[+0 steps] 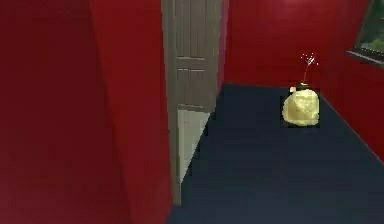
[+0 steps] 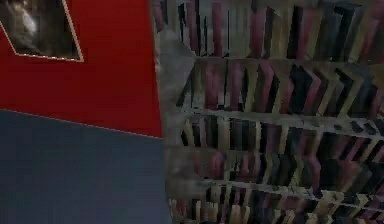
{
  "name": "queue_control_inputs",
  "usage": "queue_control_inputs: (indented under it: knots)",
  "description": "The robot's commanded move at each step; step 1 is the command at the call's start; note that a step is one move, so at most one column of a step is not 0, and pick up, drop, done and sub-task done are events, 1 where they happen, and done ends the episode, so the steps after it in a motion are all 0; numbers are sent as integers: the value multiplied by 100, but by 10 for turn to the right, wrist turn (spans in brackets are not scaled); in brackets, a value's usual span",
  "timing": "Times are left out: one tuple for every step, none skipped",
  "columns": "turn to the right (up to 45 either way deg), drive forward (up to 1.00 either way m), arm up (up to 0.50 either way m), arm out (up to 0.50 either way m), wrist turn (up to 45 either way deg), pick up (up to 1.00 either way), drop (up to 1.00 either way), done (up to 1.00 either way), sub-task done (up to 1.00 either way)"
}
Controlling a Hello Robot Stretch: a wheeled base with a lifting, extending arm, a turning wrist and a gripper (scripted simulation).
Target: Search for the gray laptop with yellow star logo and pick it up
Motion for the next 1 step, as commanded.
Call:
queue_control_inputs:
  knots:
    - [390, 0, 0, 0, 0, 0, 0, 0, 0]
